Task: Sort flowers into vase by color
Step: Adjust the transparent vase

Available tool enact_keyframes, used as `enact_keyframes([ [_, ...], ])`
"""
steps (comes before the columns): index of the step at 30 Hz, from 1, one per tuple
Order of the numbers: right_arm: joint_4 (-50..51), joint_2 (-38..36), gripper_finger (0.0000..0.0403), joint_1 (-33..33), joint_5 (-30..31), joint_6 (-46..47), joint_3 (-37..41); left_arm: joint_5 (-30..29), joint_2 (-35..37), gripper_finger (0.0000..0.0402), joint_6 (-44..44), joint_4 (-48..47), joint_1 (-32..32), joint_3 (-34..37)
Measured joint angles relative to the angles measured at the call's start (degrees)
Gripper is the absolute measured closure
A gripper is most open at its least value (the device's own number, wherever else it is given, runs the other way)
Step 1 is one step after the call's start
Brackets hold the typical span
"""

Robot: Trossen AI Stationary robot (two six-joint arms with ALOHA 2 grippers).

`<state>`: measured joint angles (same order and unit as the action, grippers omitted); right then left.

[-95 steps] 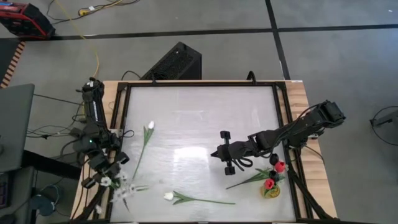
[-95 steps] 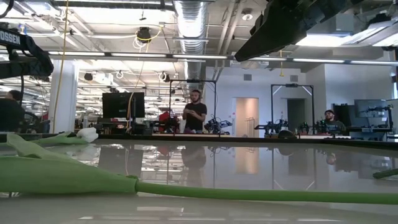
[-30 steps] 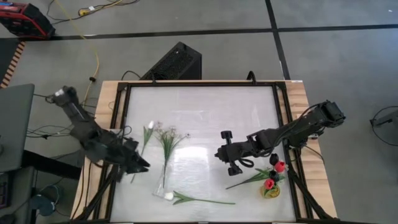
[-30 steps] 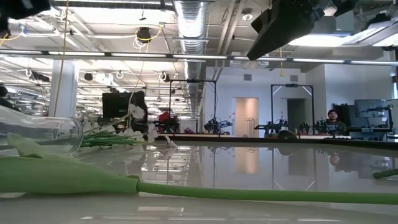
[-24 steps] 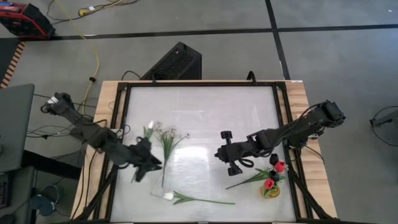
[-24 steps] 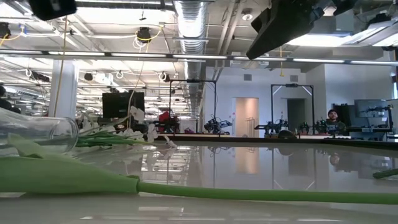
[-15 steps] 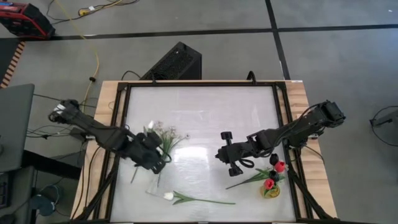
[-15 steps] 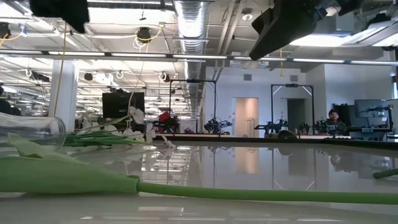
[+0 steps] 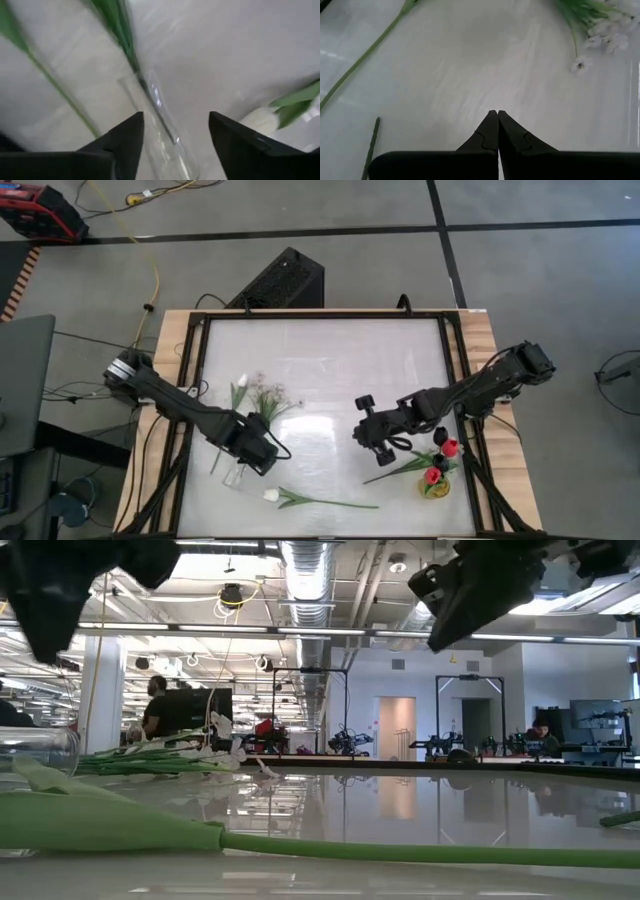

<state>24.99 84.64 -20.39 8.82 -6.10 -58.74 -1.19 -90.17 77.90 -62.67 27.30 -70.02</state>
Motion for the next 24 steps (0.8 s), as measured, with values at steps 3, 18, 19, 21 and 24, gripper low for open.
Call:
enact_keyframes([
  [3, 1.27, 0.00, 0.0377, -0.74, 0.00, 0.01, 0.00, 1.96, -1.36, 0.0152, -0.30, -0.76, -0.17, 0.00],
  [18, -0.09, -0.02, 0.0377, -5.15, 0.00, -0.25, 2.78, -3.06, -1.66, 0.0097, 1.25, 6.64, -0.36, 10.92],
  [19, -0.05, -0.02, 0.0377, -5.02, 0.00, -0.25, 3.03, -2.35, -1.68, 0.0097, 0.97, 7.61, -0.38, 11.50],
  [21, -0.13, -0.02, 0.0377, -4.87, 0.02, -0.22, 3.28, -1.13, -1.64, 0.0097, 0.76, 10.01, -0.43, 12.75],
  [24, -0.21, -0.02, 0.0376, -4.52, 0.04, -0.08, 3.45, -0.37, -1.66, 0.0097, 1.69, 13.43, -0.34, 15.35],
])
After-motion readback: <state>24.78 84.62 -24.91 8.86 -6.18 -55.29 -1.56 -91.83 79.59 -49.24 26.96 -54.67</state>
